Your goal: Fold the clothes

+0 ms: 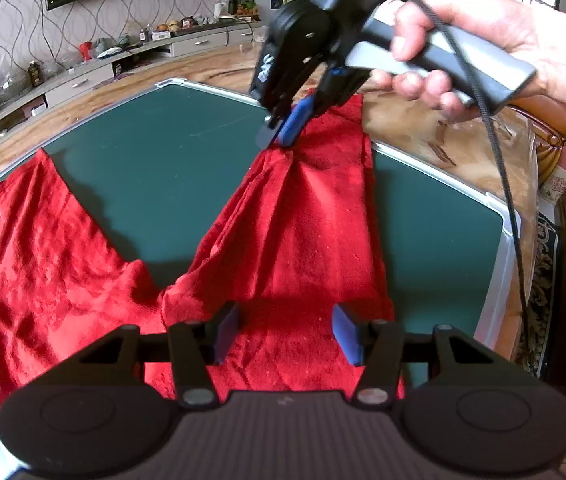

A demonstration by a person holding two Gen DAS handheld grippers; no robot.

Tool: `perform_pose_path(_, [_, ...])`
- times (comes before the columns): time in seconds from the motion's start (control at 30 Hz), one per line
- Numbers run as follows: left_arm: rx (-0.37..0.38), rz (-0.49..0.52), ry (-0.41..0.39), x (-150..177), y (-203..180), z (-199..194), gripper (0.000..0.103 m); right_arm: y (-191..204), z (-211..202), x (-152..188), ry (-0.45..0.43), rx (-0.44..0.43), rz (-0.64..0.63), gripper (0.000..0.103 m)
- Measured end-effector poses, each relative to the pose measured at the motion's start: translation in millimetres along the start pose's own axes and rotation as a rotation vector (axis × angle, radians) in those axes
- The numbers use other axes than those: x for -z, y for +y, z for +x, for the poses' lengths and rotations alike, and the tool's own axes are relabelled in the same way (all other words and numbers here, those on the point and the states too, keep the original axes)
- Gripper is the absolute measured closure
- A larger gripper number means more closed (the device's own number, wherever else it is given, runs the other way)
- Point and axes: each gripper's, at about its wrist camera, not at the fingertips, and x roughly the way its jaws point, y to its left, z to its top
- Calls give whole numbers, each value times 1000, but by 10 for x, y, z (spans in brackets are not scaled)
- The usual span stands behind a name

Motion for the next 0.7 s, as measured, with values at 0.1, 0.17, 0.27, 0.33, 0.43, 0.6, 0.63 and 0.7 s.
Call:
perform_pose_path(0.1, [-7,-35,-25,-56,95,-71,45,-81,-171,-7,-42,-9,13,76])
perform_pose_path(0.17, [-24,-51,-24,-82,150,-65,44,-140,-239,0,-52,-5,16,76])
perform_pose_path(0.27, [-56,-71,-13,-114,229,-28,44,-210,-178,49,-22,5,1,76])
perform_pose_path(0.33, [-77,-84,-6,-135,282,-3,44,-264,-98,78,-10,21,0,76])
perform_pose_path(0.43, [-87,-86,3,-120,282,9,41,-366,-83,94,-28,20,10,76])
perform_pose_path(0.6, [-92,-105,-4,-96,295,-59,36,-681,-320,56,-104,51,78,76])
perform_pose_path(0.63, [-90,-114,-10,-91,301,-89,35,-810,-383,39,-128,65,121,76])
perform_pose_path(0.7, [-91,-125,-29,-75,304,-165,30,-1141,-459,-5,-164,93,234,76])
